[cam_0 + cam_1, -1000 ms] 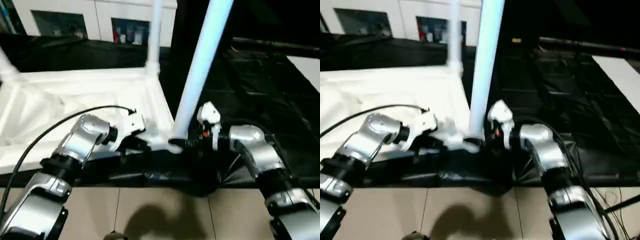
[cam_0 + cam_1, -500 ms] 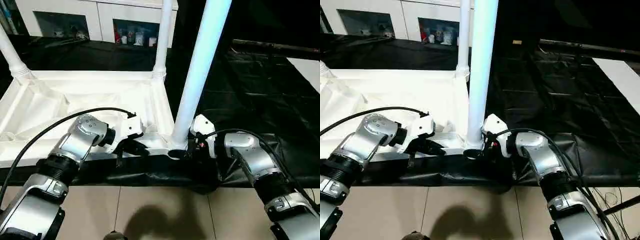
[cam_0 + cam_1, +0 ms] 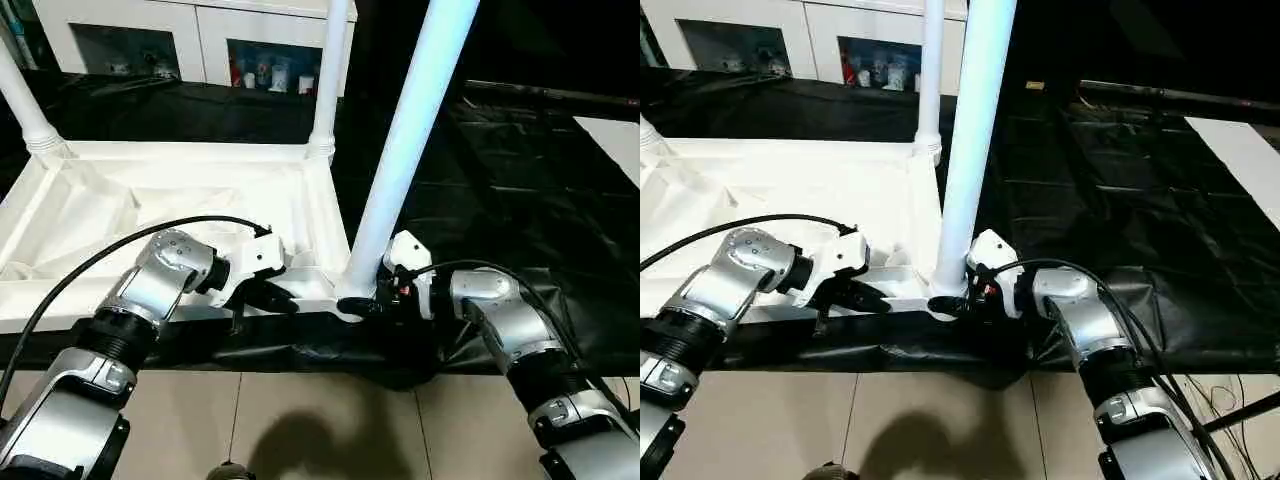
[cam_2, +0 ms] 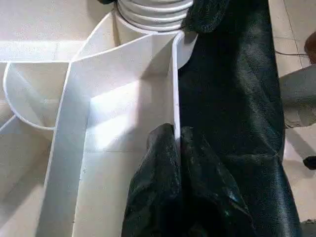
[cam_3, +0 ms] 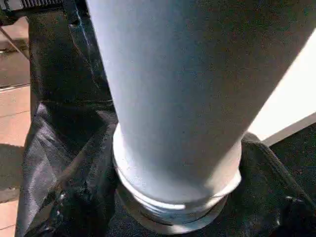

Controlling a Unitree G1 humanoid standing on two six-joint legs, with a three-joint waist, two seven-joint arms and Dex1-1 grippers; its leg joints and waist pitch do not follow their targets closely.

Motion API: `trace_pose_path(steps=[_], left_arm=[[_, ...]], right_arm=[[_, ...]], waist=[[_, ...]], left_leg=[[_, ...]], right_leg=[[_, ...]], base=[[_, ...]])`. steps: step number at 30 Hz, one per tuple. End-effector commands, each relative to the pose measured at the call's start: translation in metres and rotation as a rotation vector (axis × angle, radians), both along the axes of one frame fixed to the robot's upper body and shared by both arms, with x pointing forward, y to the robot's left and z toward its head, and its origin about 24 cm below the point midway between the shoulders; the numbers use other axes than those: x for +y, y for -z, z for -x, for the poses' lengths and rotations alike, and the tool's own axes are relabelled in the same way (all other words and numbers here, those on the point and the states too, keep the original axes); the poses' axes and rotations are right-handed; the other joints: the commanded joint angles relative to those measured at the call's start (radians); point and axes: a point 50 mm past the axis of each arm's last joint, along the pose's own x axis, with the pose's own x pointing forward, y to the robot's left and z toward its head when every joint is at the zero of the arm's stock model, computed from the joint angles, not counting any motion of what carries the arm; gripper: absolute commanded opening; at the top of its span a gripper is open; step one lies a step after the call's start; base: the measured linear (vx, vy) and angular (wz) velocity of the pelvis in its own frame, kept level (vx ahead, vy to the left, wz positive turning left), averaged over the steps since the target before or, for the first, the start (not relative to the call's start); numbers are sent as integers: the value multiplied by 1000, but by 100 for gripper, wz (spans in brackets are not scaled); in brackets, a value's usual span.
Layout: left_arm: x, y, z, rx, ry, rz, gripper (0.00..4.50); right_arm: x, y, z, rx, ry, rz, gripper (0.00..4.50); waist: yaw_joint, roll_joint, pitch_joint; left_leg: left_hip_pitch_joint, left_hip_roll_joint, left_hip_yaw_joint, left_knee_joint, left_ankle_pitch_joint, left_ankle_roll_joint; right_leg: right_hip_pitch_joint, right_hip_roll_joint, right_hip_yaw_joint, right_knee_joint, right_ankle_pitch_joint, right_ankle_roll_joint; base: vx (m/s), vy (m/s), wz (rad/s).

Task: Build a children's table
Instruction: Rotate leg to tighten

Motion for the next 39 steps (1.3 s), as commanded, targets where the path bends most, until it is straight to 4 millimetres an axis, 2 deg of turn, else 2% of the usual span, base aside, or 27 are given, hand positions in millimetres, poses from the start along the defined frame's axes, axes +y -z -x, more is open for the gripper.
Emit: trace_pose_path(steps=[1,4,6,7,10,11,12,13,14,15,16,17,20,21,22,23,24,25,27,28,31,34,35,36,37,38,39], left_arm=[[-12,-10,-2,-37,56,64,0],[-12,-9,-1,-35,54,61,0],[-11,-7,-2,-37,25,58,0],[-11,-7,-2,-37,25,58,0],[-10,-4,-5,-43,-33,75,0],[-9,-3,-6,-43,-56,76,0],[-9,2,-10,-48,-125,59,0],[-8,3,-11,-50,-133,56,0],[-8,4,-12,-56,-154,47,0],[-11,7,-16,-52,-209,48,0],[-13,7,-17,-43,-234,57,0],[-18,8,-21,-48,-285,59,0],[-33,10,-30,-73,-429,48,0],[-33,10,-31,-75,-439,48,0],[-45,11,-34,-76,-525,56,0],[-52,11,-35,-74,-556,62,0],[-62,11,-34,-71,-572,71,0],[-65,11,-33,-72,-573,71,0],[-71,11,-33,-76,-575,76,0],[-73,11,-32,-81,-568,76,0],[-73,12,-31,-85,-565,73,0],[-67,12,-33,-102,-569,50,0],[-66,11,-33,-108,-562,45,0],[-65,10,-34,-113,-550,44,0],[-64,10,-34,-113,-538,41,0],[-63,9,-33,-118,-504,37,0],[-63,8,-32,-124,-474,36,0]], right_arm=[[-1,6,3,14,11,-26,275],[-4,12,2,30,84,-46,275],[-7,24,0,62,231,-89,275],[-7,24,0,62,231,-89,274],[-7,38,0,93,367,-102,274],[-6,43,1,102,402,-101,274],[-1,50,-2,103,507,-93,274],[-1,50,-2,104,516,-94,274],[1,52,-3,106,544,-95,274],[4,54,-7,115,631,-93,274],[5,55,-10,118,674,-87,274],[9,55,-14,124,748,-86,274],[19,53,-24,143,930,-83,274],[19,53,-24,145,939,-84,274],[26,51,-28,166,1034,-102,274],[30,49,-30,177,1075,-113,274],[38,45,-33,186,1109,-130,274],[40,44,-34,185,1114,-132,274],[46,41,-35,178,1119,-133,273],[51,38,-37,166,1101,-127,273],[55,36,-38,157,1087,-119,273],[58,30,-41,146,1074,-148,273],[58,27,-43,147,1076,-178,273],[57,24,-45,147,1076,-204,273],[56,21,-47,138,1072,-224,308],[53,16,-49,108,1061,-244,308],[51,12,-51,87,1049,-256,343]], waist=[[-2,12,-72],[-3,12,-72],[-5,16,-70],[-8,14,-70],[-12,21,-68],[-14,18,-67],[-14,24,-67],[-17,22,-65],[-19,24,-62],[-20,24,-63],[-23,26,-59],[-21,34,-58],[-29,32,-60],[-30,32,-59],[-28,29,-60],[-27,30,-60],[-25,19,-62],[-18,25,-64],[-16,25,-64],[-13,20,-65],[-7,21,-64],[-10,26,-61],[-11,31,-61],[-14,29,-61],[-12,29,-62],[-13,30,-62],[-13,33,-62]], left_leg=[[16,54,-12,-59,-40,76],[16,54,-12,-60,-51,66],[16,55,-14,-62,-70,53],[16,54,-13,-62,-77,49],[16,55,-15,-66,-104,27],[16,54,-15,-67,-114,18],[16,53,-16,-67,-121,8],[17,52,-14,-69,-129,2],[20,52,-16,-72,-161,-13],[21,52,-17,-73,-178,-21],[24,53,-17,-76,-196,-32],[23,52,-20,-77,-210,-39],[27,51,-21,-79,-245,-63],[27,52,-21,-79,-242,-65],[25,52,-20,-78,-231,-59],[27,51,-19,-77,-220,-54],[25,48,-16,-75,-207,-43],[23,47,-16,-73,-180,-32],[17,46,-16,-73,-163,-20],[17,46,-15,-72,-149,-11],[17,46,-14,-74,-148,-1],[19,46,-15,-77,-186,-12],[19,47,-16,-77,-197,-17],[20,47,-16,-78,-207,-19],[20,47,-16,-78,-206,-19],[18,47,-17,-79,-199,-18],[18,47,-17,-79,-197,-16]], right_leg=[[57,-88,67,-53,136,-274],[56,-90,68,-54,120,-273],[55,-91,68,-56,96,-272],[53,-91,68,-57,89,-272],[54,-90,68,-60,55,-267],[54,-92,70,-62,38,-263],[54,-94,70,-64,17,-261],[51,-90,71,-67,3,-257],[50,-91,71,-73,-50,-250],[52,-92,71,-76,-86,-240],[46,-92,72,-80,-121,-236],[47,-93,71,-80,-140,-234],[44,-93,73,-86,-192,-223],[42,-94,75,-86,-188,-223],[44,-91,74,-85,-166,-219],[41,-91,74,-84,-148,-220],[44,-90,74,-85,-138,-215],[46,-91,74,-82,-111,-209],[49,-90,73,-80,-87,-204],[48,-89,73,-78,-65,-200],[46,-88,71,-79,-62,-191],[44,-89,72,-85,-111,-184],[44,-89,73,-85,-123,-180],[42,-88,72,-87,-131,-178],[43,-89,73,-87,-129,-178],[44,-88,73,-85,-118,-180],[43,-89,72,-86,-115,-181]], base=[[0,0,0],[0,0,0],[0,0,0],[0,0,0],[0,0,0],[0,0,0],[0,0,0],[0,0,0],[0,0,0],[0,0,0],[0,0,0],[0,0,0],[0,0,0],[0,0,0],[0,0,0],[0,0,0],[0,0,0],[0,0,0],[0,0,0],[0,0,0],[0,0,0],[0,0,0],[0,0,0],[0,0,0],[0,0,0],[0,0,0],[0,0,0]])
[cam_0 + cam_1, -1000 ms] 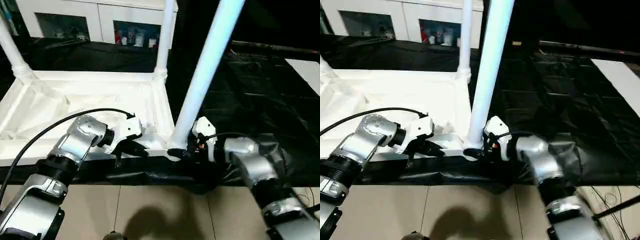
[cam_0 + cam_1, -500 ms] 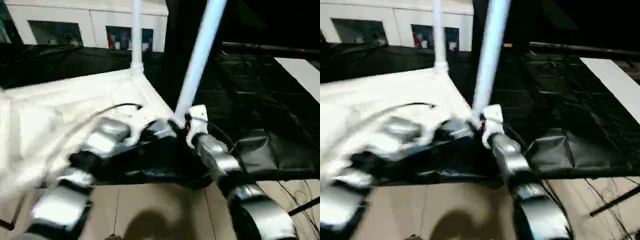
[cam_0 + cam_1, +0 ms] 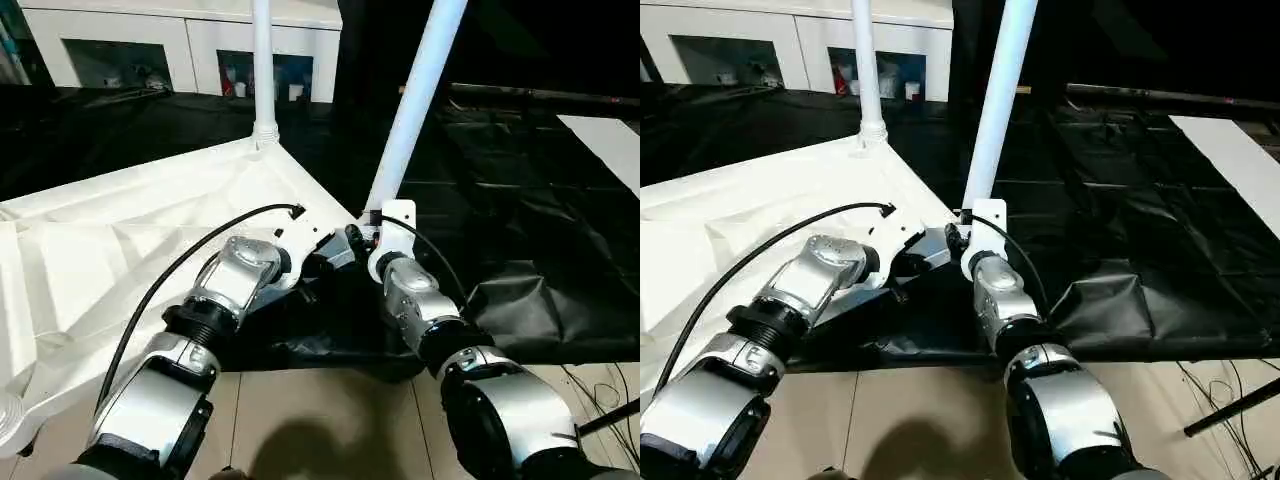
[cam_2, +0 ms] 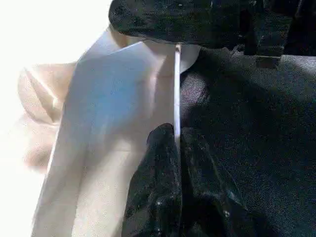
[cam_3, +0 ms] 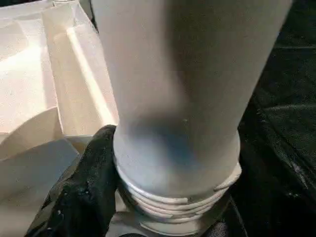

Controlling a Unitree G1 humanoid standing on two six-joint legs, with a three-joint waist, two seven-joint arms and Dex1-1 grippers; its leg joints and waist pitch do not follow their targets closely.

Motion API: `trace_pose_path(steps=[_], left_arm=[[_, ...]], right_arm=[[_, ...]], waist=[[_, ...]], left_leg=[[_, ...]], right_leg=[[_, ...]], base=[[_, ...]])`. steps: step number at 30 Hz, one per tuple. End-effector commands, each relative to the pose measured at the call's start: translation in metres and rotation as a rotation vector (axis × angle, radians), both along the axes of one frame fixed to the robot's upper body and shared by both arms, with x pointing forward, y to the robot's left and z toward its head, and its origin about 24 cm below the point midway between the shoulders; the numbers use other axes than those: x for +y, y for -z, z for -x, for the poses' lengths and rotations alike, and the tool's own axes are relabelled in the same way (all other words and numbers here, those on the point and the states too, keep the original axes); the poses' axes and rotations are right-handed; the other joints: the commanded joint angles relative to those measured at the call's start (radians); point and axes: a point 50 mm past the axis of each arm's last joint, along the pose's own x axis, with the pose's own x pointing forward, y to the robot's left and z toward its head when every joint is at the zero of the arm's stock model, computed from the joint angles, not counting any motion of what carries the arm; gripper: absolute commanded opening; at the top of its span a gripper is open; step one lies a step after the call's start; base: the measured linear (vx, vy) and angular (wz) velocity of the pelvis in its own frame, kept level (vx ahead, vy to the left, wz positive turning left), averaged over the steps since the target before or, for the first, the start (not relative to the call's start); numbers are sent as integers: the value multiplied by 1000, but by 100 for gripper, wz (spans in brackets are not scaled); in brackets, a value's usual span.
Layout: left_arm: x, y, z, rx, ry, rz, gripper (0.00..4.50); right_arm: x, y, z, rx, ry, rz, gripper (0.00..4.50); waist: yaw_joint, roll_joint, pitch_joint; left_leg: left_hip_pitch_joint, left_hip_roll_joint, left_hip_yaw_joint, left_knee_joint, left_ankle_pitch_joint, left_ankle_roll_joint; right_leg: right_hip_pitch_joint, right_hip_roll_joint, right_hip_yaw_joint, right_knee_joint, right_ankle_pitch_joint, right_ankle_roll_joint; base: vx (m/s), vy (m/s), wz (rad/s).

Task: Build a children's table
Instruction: Rotate leg to tighten

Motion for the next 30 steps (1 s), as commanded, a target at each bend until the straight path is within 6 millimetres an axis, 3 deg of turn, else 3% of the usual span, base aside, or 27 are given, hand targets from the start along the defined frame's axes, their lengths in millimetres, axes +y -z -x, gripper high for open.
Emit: trace_pose_path(steps=[1,4,6,10,12,16,21,30], left_arm=[[0,-6,0,-38,55,5,0],[5,-9,1,-32,125,4,0],[10,-10,3,-29,171,7,0],[22,-12,6,-15,271,5,0],[28,-14,13,21,377,14,0],[35,-16,16,35,452,-3,0],[41,-18,21,64,523,1,0],[41,-19,25,69,578,15,0]], right_arm=[[-2,-7,-3,-34,-19,-51,346],[-14,-13,-6,-86,-54,8,365],[-21,-15,-6,-110,-99,22,386],[-37,-19,3,-146,-315,32,386],[-49,-19,18,-155,-536,85,386],[-59,-19,38,-145,-785,114,386],[-66,-17,52,-108,-965,137,386],[-54,-17,43,-99,-954,159,386]], waist=[[0,14,-62],[-4,17,-66],[-1,15,-71],[4,13,-74],[9,8,-74],[13,11,-70],[9,9,-66],[11,13,-69]], left_leg=[[4,47,-17,-76,-187,-1],[4,45,-14,-69,-143,19],[-2,43,-12,-62,-54,57],[0,45,-10,-56,-24,119],[1,47,-9,-53,-17,147],[2,52,-9,-55,-57,136],[-4,52,-10,-60,-120,89],[-3,53,-10,-58,-87,75]], right_leg=[[45,-88,69,-89,-98,-186],[47,-87,70,-83,-29,-209],[52,-83,67,-68,102,-231],[52,-82,66,-60,195,-252],[52,-81,65,-59,215,-253],[48,-83,64,-67,144,-255],[48,-85,64,-79,14,-246],[45,-85,64,-69,66,-268]], base=[[0,0,0],[0,0,0],[0,0,0],[0,0,0],[0,0,0],[0,0,0],[0,0,0],[0,0,0]])
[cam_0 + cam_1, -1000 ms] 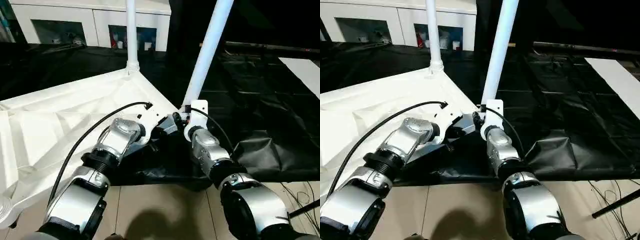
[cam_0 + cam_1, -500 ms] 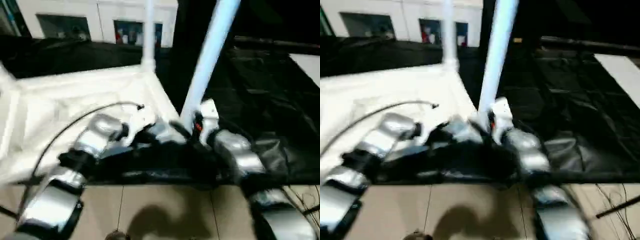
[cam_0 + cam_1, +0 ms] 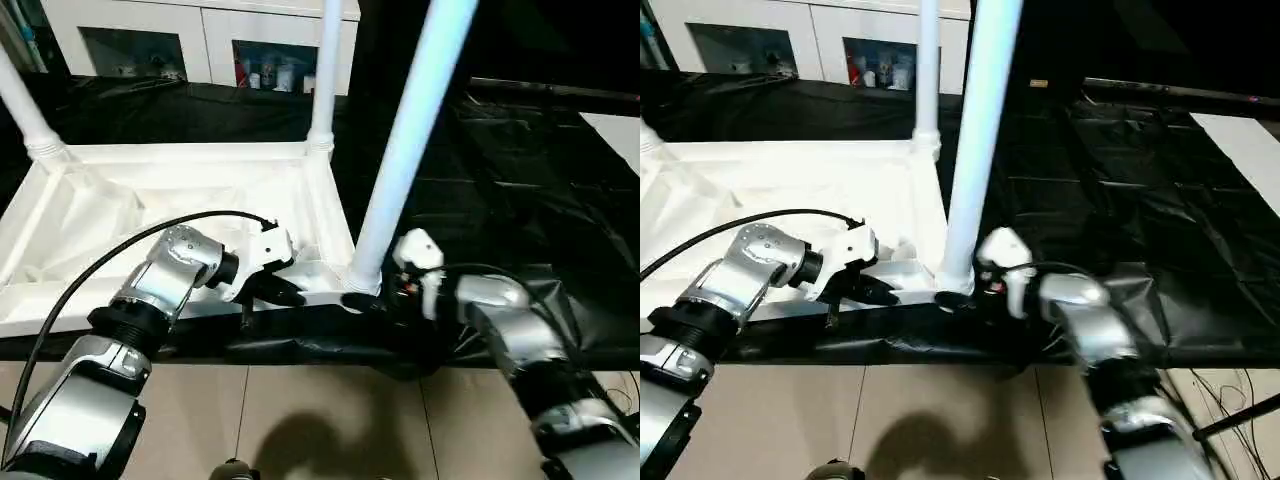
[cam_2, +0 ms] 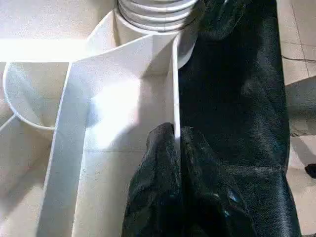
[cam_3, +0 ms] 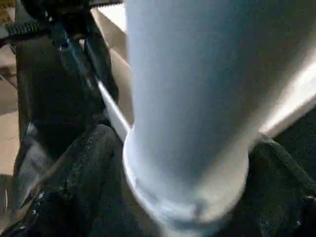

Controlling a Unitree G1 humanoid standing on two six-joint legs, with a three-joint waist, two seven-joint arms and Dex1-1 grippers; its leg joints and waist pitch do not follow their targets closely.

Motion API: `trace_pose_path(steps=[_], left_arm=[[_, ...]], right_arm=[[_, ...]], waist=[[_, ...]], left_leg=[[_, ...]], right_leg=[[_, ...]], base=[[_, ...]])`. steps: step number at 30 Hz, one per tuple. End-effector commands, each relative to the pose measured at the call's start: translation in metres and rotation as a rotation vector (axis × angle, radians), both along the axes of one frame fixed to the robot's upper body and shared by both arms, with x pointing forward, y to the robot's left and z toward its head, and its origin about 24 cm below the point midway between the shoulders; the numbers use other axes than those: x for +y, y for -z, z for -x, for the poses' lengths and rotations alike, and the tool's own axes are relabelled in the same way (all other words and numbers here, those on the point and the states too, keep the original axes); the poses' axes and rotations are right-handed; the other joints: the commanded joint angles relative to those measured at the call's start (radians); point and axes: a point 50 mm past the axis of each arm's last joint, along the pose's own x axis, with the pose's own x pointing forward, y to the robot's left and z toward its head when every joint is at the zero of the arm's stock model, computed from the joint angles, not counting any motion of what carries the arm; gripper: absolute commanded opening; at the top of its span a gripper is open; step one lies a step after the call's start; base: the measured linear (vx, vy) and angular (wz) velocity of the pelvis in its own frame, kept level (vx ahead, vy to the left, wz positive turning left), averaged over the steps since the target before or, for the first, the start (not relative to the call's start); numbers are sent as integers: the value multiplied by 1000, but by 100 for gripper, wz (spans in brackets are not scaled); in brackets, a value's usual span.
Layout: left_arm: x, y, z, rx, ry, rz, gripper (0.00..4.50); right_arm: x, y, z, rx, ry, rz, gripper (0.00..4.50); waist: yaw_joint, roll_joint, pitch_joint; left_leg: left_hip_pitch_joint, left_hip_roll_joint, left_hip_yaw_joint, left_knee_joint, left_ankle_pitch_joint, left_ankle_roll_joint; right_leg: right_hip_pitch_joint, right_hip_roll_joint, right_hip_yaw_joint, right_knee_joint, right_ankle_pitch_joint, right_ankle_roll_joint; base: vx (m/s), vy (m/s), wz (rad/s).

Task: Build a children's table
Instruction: Rotate leg to tighten

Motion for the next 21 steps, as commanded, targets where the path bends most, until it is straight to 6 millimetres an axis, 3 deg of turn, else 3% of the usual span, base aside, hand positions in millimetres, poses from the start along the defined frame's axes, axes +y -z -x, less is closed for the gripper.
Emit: trace_pose_path(steps=[1,6,12,21], left_arm=[[-13,-7,3,-17,96,28,0],[-13,-6,3,-10,102,30,0],[-12,-5,4,-1,109,30,0],[-11,-5,3,-2,94,31,0]], right_arm=[[-2,-1,-2,-2,-7,22,386],[-1,0,-2,14,-25,19,360],[-3,1,-2,17,-29,25,291],[-4,7,-1,46,37,-10,273]], waist=[[-4,8,-73],[-2,8,-75],[-1,11,-74],[-1,12,-76]], left_leg=[[22,51,-11,-64,-93,64],[20,49,-10,-61,-81,76],[22,50,-10,-62,-99,65],[21,49,-11,-60,-89,67]], right_leg=[[59,-84,65,-66,69,-270],[61,-84,64,-63,103,-272],[60,-84,64,-64,79,-270],[61,-84,63,-61,106,-277]], base=[[0,0,0],[0,0,0],[0,0,0],[0,0,0]])
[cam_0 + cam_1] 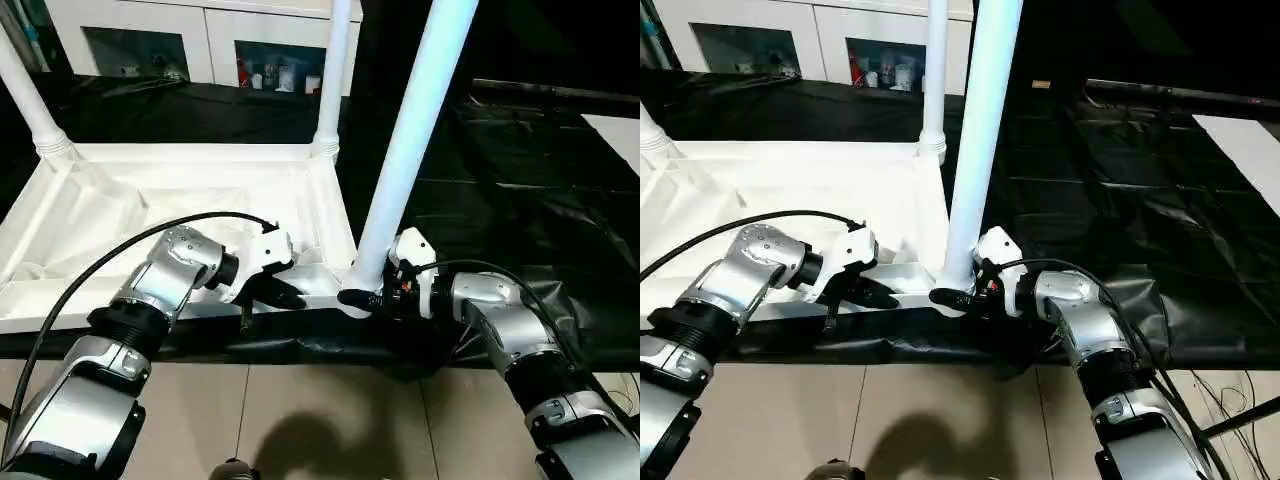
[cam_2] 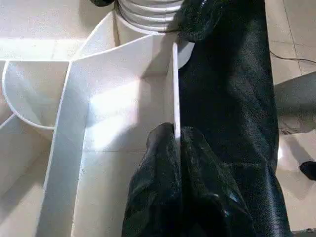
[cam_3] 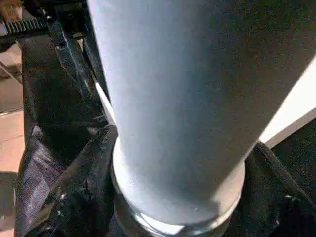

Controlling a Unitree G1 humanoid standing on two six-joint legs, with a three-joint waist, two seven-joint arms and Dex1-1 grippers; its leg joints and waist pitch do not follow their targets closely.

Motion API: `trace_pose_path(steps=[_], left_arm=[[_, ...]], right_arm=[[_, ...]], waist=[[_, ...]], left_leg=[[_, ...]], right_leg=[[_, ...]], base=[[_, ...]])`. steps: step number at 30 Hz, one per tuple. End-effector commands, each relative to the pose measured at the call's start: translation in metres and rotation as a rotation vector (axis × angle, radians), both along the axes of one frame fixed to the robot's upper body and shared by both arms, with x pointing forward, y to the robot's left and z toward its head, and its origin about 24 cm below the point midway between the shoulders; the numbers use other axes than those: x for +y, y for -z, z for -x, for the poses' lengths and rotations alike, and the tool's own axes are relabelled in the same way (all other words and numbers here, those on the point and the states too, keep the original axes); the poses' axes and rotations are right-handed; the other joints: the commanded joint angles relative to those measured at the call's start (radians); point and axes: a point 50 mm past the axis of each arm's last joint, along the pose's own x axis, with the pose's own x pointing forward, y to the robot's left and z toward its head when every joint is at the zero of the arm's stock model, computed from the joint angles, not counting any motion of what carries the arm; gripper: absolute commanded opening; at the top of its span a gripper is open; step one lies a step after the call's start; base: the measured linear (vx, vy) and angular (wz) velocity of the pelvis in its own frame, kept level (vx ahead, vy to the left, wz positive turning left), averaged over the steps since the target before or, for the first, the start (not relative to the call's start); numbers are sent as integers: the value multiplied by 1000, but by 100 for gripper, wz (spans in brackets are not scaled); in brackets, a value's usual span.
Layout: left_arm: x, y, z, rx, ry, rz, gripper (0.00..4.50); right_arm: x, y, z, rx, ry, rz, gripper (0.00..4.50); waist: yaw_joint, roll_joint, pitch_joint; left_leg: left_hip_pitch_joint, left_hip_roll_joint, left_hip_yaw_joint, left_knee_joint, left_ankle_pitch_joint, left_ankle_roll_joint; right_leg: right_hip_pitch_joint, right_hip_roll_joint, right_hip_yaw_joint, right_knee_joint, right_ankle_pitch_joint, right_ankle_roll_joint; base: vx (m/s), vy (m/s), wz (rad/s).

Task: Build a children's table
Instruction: Rotate leg to tighten

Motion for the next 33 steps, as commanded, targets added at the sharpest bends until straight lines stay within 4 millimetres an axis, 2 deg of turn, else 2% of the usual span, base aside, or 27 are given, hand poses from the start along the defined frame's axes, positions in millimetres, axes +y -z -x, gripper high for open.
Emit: trace_pose_path(steps=[1,5,6,7,9,10,11,12,13,18,22,24,26,27,28,32,33], left_arm=[[-12,-5,-1,-29,30,32,0],[-16,-1,-10,-63,-93,44,0],[-21,-1,-15,-84,-147,67,0],[-31,1,-20,-100,-232,96,0],[-38,3,-23,-107,-283,105,0],[-46,6,-26,-103,-351,109,0],[-53,8,-29,-93,-419,117,0],[-53,8,-29,-92,-422,117,0],[-67,13,-31,-76,-507,121,0],[-81,17,-31,-90,-540,103,0],[-79,18,-30,-109,-514,93,0],[-76,18,-30,-117,-498,80,0],[-75,18,-30,-122,-487,77,0],[-73,17,-30,-122,-478,75,0],[-66,16,-30,-122,-448,70,0],[-58,11,-27,-138,-341,67,0],[-53,7,-25,-122,-279,76,0]], right_arm=[[-4,9,-6,34,152,-14,272],[-5,22,-14,64,387,-18,272],[-4,27,-16,81,472,-25,272],[-2,32,-20,97,590,-22,272],[-1,35,-22,106,675,-10,272],[1,36,-25,117,759,-1,272],[4,36,-28,127,824,0,272],[4,36,-29,127,826,0,272],[10,34,-33,150,929,-6,272],[26,27,-40,112,947,24,272],[34,23,-40,125,902,-59,272],[39,18,-41,107,865,-125,328],[40,16,-42,90,856,-123,350],[39,14,-43,77,849,-132,350],[35,7,-45,30,814,-132,369],[22,3,-46,-55,748,-48,394],[10,2,-41,-74,649,-27,394]], waist=[[-2,13,-75],[-13,13,-73],[-17,16,-70],[-19,13,-68],[-20,14,-65],[-19,12,-64],[-21,8,-61],[-19,12,-63],[-18,10,-64],[-15,6,-68],[-14,0,-67],[-13,-1,-66],[-12,-3,-65],[-16,-4,-65],[-18,-2,-66],[-23,-3,-67],[-20,2,-67]], left_leg=[[21,49,-11,-64,-99,60],[23,49,-14,-70,-142,18],[28,50,-13,-72,-161,-1],[29,49,-12,-74,-183,-10],[34,49,-12,-75,-202,-27],[32,47,-13,-76,-224,-32],[35,46,-10,-76,-238,-32],[39,46,-13,-77,-242,-40],[41,46,-12,-76,-240,-36],[30,41,-10,-74,-179,-6],[28,42,-10,-74,-176,18],[29,43,-11,-75,-185,23],[25,43,-11,-75,-184,29],[20,42,-13,-77,-176,30],[22,43,-13,-76,-172,32],[23,43,-10,-74,-146,45],[24,45,-10,-74,-133,52]], right_leg=[[60,-85,64,-64,90,-276],[59,-86,63,-73,0,-266],[53,-84,65,-77,-28,-259],[54,-85,66,-82,-64,-251],[49,-86,68,-86,-105,-245],[54,-89,68,-93,-155,-232],[50,-88,70,-99,-187,-221],[50,-89,70,-101,-214,-214],[49,-88,70,-102,-211,-210],[55,-83,69,-94,-114,-197],[57,-85,67,-95,-107,-195],[56,-86,67,-97,-128,-192],[56,-89,67,-98,-145,-189],[60,-88,66,-97,-150,-186],[58,-87,66,-97,-146,-189],[58,-86,66,-94,-108,-204],[59,-86,66,-93,-80,-209]], base=[[0,0,0],[0,0,0],[0,0,0],[0,0,0],[0,0,0],[0,0,0],[0,0,0],[0,0,0],[0,0,0],[0,0,0],[0,0,0],[0,0,0],[0,0,0],[0,0,0],[0,0,0],[0,0,0],[0,0,0]])
